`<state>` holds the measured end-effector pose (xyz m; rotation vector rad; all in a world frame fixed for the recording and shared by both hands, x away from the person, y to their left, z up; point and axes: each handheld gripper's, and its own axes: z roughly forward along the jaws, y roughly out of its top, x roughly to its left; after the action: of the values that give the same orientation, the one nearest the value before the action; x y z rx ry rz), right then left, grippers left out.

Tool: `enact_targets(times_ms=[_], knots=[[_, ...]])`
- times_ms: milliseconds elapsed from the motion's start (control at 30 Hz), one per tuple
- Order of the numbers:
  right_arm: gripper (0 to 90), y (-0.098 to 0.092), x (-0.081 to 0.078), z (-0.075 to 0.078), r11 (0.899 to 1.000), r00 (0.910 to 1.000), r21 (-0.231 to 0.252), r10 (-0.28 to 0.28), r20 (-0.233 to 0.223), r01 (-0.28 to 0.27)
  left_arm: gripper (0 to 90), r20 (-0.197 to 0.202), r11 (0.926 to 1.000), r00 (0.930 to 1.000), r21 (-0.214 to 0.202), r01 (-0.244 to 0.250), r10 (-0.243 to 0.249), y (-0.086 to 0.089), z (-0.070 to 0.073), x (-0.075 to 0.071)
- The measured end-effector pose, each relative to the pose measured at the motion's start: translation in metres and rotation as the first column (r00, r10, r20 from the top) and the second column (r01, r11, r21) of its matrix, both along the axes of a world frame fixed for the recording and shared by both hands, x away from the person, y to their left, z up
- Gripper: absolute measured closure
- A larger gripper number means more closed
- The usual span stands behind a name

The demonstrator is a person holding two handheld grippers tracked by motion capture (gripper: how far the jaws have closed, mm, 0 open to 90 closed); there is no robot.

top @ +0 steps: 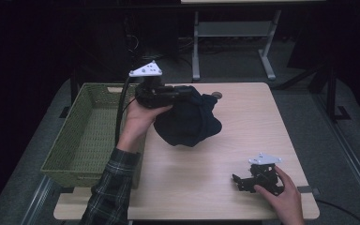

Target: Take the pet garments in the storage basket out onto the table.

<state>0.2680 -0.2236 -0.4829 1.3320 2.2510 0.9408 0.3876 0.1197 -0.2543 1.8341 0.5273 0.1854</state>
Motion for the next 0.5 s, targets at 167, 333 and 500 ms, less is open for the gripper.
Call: enact_targets(times_ms=[167,333,500], knots=[[0.5,0.000,0.000,0.000,1.000,1.0000,0.000,0.001,0.000,-0.001,74.9,-0.002,0.9998,0.9998,0.009,0.018,-0.018,-0.013,-0.008,0.003],[0.5,0.000,0.000,0.000,1.000,1.0000,0.000,0.001,0.000,-0.001,74.9,-0.002,0.9990,0.9992,0.018,0.040,-0.040,-0.027,-0.014,0.007],[0.4,0.000,0.000,0.000,1.000,1.0000,0.000,0.001,0.000,-0.001,74.8,0.004,0.9979,0.9987,0.041,0.051,-0.051,-0.040,-0.024,0.012]])
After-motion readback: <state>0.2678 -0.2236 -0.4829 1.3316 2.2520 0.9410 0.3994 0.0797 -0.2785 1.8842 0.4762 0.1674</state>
